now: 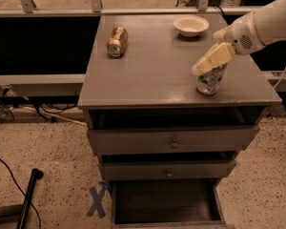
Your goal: Pick 7up can from bottom drawer and place on counter
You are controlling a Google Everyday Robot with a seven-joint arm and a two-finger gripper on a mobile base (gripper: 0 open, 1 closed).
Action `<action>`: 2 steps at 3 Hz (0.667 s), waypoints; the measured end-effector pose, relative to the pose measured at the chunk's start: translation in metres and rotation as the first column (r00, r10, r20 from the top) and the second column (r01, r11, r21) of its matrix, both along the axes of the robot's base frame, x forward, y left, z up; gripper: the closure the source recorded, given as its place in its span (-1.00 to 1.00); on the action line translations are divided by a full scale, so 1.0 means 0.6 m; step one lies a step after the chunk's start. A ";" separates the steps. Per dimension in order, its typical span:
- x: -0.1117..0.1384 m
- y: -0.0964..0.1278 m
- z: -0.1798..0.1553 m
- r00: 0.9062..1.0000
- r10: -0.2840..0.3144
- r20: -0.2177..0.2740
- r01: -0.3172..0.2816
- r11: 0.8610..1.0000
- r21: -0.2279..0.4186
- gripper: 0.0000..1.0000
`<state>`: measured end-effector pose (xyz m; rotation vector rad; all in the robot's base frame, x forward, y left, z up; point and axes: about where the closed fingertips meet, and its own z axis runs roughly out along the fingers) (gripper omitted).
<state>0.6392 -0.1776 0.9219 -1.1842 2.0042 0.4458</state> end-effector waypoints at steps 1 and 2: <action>-0.002 -0.003 0.016 0.998 0.036 0.055 -0.037 0.999 0.025 -1.00; -0.011 -0.043 0.029 0.986 0.099 0.133 -0.099 0.995 -0.005 -1.00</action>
Offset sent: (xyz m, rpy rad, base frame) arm -0.0224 -0.0729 0.0313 -0.0747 -0.2608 0.2156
